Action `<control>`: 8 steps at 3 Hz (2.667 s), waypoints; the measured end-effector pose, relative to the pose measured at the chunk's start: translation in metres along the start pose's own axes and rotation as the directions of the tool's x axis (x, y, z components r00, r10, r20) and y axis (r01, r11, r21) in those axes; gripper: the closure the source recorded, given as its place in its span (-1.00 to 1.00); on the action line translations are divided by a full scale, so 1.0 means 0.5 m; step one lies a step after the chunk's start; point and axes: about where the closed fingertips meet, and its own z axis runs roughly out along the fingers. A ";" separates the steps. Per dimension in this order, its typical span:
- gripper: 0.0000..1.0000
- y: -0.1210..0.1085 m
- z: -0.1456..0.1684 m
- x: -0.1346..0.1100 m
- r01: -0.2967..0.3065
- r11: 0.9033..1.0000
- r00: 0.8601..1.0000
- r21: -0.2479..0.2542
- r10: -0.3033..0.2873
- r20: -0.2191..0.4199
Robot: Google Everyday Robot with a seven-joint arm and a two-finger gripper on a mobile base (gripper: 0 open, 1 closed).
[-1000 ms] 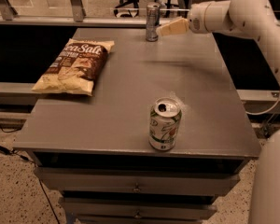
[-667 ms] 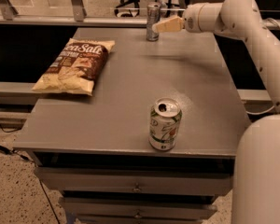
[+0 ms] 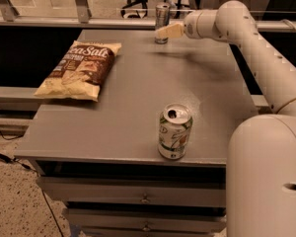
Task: Move redbull can near 7up can
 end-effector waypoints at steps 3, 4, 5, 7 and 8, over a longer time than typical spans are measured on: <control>-1.00 0.030 0.061 -0.045 0.015 1.000 0.994 -0.006 -0.014 0.109; -0.67 0.044 0.078 -0.061 0.026 0.999 0.992 -0.028 -0.023 0.122; -0.08 0.046 0.091 -0.060 0.024 0.999 0.993 -0.033 -0.020 0.113; 0.85 0.038 0.066 -0.063 0.000 1.000 0.993 -0.030 0.004 0.115; 1.00 0.037 0.047 -0.069 -0.011 0.999 0.993 -0.031 0.015 0.120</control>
Offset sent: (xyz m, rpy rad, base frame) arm 0.0202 0.0280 0.0163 0.0667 -0.1229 0.0079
